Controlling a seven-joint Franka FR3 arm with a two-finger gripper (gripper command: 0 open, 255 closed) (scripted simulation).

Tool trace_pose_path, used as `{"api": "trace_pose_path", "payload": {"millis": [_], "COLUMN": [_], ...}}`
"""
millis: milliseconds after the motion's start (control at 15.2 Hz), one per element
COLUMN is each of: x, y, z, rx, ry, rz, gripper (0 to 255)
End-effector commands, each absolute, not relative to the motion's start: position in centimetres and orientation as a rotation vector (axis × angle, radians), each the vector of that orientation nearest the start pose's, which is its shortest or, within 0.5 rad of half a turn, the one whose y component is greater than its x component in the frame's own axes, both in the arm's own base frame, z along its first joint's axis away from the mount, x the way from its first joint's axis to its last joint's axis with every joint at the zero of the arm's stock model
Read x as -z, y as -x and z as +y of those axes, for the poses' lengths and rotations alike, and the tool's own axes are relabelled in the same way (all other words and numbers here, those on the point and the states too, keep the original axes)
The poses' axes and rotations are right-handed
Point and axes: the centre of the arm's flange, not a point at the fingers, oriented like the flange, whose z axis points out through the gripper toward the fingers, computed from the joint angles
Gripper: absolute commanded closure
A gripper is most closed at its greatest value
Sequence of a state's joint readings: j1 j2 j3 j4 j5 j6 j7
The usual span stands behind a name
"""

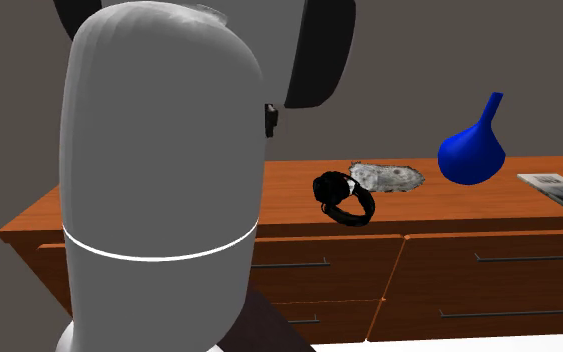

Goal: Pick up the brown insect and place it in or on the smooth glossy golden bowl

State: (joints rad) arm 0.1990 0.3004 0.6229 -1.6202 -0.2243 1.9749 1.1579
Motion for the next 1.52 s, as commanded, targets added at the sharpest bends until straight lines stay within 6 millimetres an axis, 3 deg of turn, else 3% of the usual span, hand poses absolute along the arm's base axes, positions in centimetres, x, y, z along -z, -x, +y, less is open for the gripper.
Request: {"api": "trace_pose_path", "payload": {"millis": [0, 1056, 1452], "x": [-49.3, -49.3, -46.2], "y": [-48.2, -26.5, -26.5], "z": [43.7, 43.1, 43.1], "rx": [0.145, 0.145, 0.145], "ry": [3.033, 3.033, 3.033], "rz": [0.443, 0.443, 0.443], "gripper": [255, 255, 255]}}
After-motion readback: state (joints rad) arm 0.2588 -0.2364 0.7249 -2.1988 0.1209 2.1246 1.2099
